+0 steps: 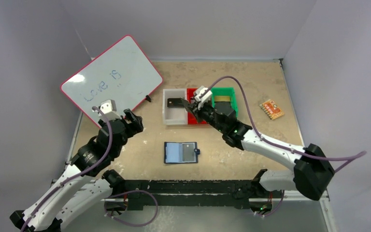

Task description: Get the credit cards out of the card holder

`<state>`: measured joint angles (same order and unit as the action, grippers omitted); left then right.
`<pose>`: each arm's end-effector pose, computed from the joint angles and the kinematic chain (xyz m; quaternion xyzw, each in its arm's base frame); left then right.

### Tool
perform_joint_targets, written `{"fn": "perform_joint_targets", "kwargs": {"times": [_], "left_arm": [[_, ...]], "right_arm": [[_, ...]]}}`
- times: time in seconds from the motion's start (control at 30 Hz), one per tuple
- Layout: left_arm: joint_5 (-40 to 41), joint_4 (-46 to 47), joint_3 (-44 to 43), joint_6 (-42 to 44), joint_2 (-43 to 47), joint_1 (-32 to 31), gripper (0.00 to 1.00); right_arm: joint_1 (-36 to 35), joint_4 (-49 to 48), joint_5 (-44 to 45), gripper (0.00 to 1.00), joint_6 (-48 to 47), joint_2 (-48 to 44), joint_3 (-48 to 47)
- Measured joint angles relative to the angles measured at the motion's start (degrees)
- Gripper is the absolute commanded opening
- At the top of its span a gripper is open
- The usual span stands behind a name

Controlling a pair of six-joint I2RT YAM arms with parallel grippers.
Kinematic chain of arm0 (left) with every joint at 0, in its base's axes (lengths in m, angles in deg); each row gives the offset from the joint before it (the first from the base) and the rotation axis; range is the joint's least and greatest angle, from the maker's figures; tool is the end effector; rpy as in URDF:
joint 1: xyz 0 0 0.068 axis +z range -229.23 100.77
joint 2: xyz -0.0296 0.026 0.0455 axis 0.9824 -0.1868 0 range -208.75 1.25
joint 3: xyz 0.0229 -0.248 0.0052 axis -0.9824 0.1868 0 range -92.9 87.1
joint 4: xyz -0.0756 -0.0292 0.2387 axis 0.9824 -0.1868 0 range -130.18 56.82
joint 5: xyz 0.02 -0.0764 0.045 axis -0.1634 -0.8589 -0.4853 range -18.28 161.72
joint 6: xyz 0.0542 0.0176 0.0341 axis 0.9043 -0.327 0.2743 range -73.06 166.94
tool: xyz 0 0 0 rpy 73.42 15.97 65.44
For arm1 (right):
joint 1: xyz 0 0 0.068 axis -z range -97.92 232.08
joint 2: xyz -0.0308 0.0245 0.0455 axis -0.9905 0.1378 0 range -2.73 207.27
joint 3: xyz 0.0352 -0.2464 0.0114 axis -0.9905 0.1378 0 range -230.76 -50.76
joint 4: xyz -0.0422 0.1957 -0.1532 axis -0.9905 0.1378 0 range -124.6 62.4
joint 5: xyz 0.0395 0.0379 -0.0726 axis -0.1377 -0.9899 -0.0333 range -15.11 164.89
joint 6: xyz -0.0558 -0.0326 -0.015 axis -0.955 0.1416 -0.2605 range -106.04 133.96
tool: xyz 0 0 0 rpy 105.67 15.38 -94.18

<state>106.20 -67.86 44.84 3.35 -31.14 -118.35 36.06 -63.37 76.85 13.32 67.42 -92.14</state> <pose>0.1317 -0.0687 0.2919 -0.1910 0.7978 -0.1524 0.5512 0.2097 0.2147 0.2783 -0.2690 0.6540 0.2616 0.6570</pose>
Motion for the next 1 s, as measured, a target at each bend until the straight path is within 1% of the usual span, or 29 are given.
{"fn": "perform_joint_targets", "kwargs": {"times": [0.13, 0.23, 0.33, 0.47, 0.53, 0.6, 0.7, 1.0], "left_arm": [[4.8, -3.1, -1.4, 0.8, -2.4, 0.0, 0.79], [7.4, -4.2, -1.4, 1.3, -2.3, 0.0, 0.79], [8.9, -3.8, -0.8, 1.3, -0.4, 0.0, 0.8], [10.6, -3.6, -0.1, 1.3, 3.2, 0.0, 0.8], [11.2, -3.6, 0.0, 1.3, 4.0, 0.0, 0.8], [11.7, -3.6, 0.0, 1.3, 4.1, 0.0, 0.81], [12.2, -3.6, 0.0, 1.3, 3.8, 0.0, 0.81], [13.6, -4.1, 0.0, 1.2, 3.0, 0.0, 0.81]], "right_arm": [[-0.1, 2.9, 1.9, 0.0, -6.0, 6.1, -6.4], [-0.4, 5.2, 3.7, 0.0, -9.9, 10.7, -11.8], [-0.8, 6.4, 6.6, 0.0, -14.1, 15.2, -17.0], [-2.4, 5.8, 10.5, 0.0, -19.0, 18.4, -18.7], [-2.7, 6.5, 10.8, 0.0, -21.3, 20.3, -20.1], [-2.8, 9.2, 10.6, 0.0, -23.5, 23.5, -23.5], [-2.8, 11.7, 10.5, 0.0, -25.9, 28.3, -28.2], [-2.8, 18.1, 12.5, 0.0, -29.9, 39.9, -36.8]]}}
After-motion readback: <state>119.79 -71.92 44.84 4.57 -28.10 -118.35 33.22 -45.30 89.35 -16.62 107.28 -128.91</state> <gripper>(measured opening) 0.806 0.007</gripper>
